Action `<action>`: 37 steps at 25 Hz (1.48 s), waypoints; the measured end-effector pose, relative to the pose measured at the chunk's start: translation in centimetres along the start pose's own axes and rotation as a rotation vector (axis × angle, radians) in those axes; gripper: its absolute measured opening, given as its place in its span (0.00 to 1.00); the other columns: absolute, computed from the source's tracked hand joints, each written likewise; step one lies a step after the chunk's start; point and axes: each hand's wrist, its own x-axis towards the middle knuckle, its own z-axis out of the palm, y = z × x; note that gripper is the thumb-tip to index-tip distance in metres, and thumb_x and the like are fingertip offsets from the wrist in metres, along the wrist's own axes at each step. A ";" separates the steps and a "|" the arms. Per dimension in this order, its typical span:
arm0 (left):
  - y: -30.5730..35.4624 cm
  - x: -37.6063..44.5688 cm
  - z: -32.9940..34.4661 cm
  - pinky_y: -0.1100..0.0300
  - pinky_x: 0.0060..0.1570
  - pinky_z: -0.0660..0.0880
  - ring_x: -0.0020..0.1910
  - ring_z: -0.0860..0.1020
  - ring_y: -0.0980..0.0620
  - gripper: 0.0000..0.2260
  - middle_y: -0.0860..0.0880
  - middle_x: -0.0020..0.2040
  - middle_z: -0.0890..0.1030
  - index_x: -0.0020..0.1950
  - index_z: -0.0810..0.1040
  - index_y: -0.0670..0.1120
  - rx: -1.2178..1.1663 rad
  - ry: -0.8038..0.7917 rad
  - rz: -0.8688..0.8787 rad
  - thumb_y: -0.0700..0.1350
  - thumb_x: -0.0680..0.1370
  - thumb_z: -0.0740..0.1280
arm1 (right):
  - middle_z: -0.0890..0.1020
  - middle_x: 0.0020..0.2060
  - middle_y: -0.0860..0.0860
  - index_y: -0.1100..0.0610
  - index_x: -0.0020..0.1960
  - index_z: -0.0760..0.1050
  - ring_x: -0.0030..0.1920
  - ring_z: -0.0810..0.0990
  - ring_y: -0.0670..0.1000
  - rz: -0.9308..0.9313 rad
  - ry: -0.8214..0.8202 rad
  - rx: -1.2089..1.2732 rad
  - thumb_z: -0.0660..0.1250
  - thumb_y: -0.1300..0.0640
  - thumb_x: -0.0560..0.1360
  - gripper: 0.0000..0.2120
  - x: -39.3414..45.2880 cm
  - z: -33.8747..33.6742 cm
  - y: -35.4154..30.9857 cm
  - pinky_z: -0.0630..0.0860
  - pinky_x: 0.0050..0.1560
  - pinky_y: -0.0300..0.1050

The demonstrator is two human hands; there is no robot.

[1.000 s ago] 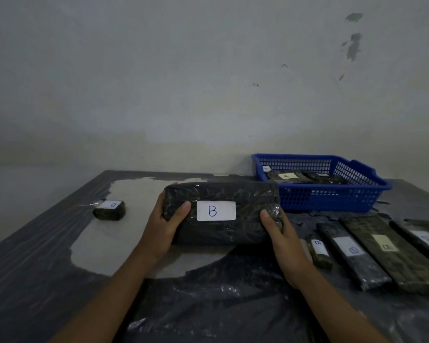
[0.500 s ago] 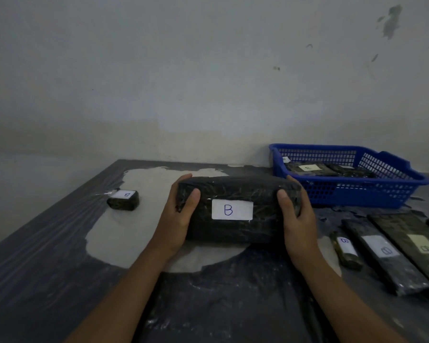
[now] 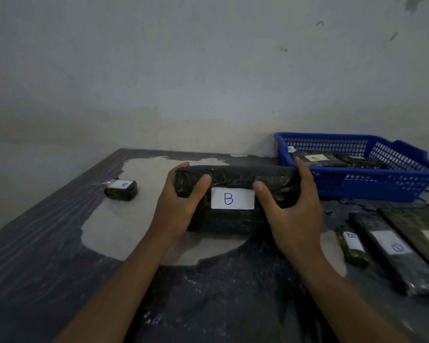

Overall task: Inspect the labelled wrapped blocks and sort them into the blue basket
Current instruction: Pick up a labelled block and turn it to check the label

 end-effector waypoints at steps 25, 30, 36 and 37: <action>-0.3 -0.1 0.2 0.80 0.46 0.71 0.52 0.76 0.72 0.35 0.66 0.56 0.77 0.66 0.70 0.59 0.172 0.040 0.074 0.64 0.63 0.76 | 0.65 0.75 0.50 0.47 0.82 0.52 0.74 0.66 0.50 -0.095 -0.036 -0.242 0.78 0.33 0.65 0.56 -0.3 0.5 1.3 0.62 0.69 0.42; -0.4 0.2 -0.1 0.80 0.46 0.70 0.53 0.78 0.66 0.35 0.63 0.56 0.79 0.66 0.71 0.60 0.206 0.042 0.078 0.68 0.61 0.74 | 0.58 0.79 0.41 0.42 0.82 0.48 0.74 0.59 0.38 -0.058 -0.098 -0.131 0.81 0.37 0.64 0.58 -0.3 -0.2 1.2 0.57 0.71 0.37; -1.8 0.9 -1.4 0.67 0.58 0.74 0.61 0.77 0.62 0.47 0.60 0.64 0.77 0.76 0.62 0.60 0.208 -0.120 0.059 0.73 0.62 0.75 | 0.58 0.80 0.47 0.40 0.83 0.42 0.77 0.59 0.43 -0.078 -0.164 -0.201 0.82 0.38 0.62 0.64 -0.8 -0.6 1.4 0.59 0.69 0.42; -2.1 0.6 -1.6 0.70 0.59 0.73 0.63 0.76 0.67 0.49 0.60 0.66 0.75 0.78 0.59 0.59 0.185 -0.164 0.058 0.68 0.63 0.78 | 0.59 0.80 0.47 0.39 0.83 0.42 0.77 0.60 0.45 -0.077 -0.154 -0.203 0.82 0.38 0.62 0.64 -0.8 -0.5 1.4 0.60 0.69 0.42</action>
